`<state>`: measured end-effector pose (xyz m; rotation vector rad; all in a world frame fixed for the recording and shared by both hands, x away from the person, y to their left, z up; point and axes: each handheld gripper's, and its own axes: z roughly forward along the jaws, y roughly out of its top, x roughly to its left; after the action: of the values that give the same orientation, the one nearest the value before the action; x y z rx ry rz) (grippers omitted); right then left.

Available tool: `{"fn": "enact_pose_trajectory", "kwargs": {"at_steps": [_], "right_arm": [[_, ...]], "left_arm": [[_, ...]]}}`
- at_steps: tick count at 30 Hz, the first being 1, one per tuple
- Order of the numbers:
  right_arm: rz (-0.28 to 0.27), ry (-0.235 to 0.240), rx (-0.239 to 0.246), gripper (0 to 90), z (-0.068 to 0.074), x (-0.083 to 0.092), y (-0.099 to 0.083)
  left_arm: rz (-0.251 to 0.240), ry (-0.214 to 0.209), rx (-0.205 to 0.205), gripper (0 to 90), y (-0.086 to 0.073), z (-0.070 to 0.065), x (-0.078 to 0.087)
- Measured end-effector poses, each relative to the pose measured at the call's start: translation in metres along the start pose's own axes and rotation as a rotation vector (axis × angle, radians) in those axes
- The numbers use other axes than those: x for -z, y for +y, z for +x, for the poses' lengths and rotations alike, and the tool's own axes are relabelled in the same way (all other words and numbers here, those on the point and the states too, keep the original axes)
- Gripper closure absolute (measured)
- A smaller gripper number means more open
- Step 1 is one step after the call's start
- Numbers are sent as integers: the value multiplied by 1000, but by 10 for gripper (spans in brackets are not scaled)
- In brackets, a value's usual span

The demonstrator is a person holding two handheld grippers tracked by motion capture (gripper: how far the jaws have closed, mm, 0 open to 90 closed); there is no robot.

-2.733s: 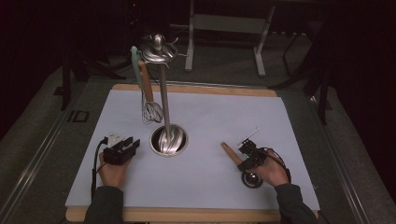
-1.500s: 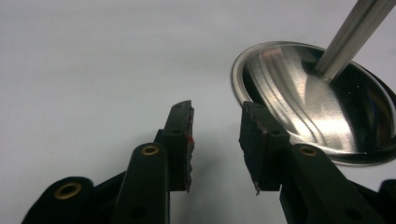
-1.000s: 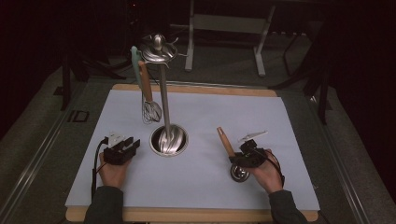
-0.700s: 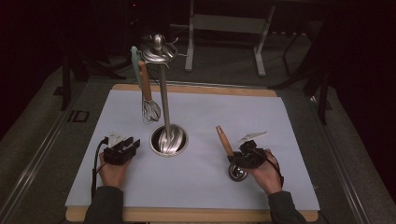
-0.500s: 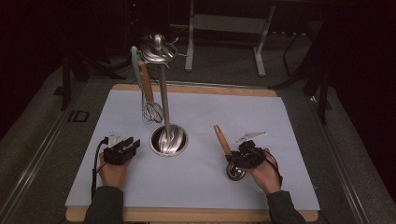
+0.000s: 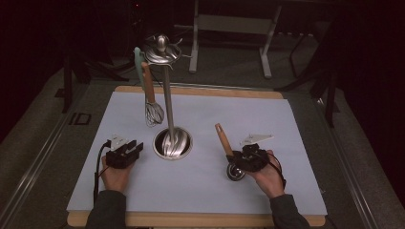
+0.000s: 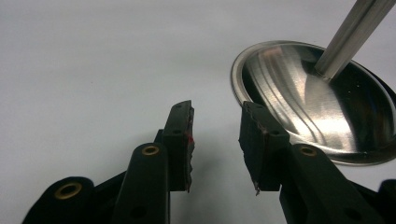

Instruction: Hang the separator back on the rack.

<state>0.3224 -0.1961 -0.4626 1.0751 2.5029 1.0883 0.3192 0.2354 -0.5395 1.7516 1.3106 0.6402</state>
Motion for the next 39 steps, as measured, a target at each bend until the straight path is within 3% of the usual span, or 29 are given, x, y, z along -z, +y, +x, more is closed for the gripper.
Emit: {"fn": "enact_pose_trajectory", "kwargs": {"at_steps": [24, 39], "right_arm": [[-129, 30, 42, 703, 16, 5, 16], [-238, 67, 118, 703, 33, 21, 47]], "left_arm": [[7, 2, -3, 648, 0, 0, 0], [9, 1, -6, 649, 0, 0, 0]]}}
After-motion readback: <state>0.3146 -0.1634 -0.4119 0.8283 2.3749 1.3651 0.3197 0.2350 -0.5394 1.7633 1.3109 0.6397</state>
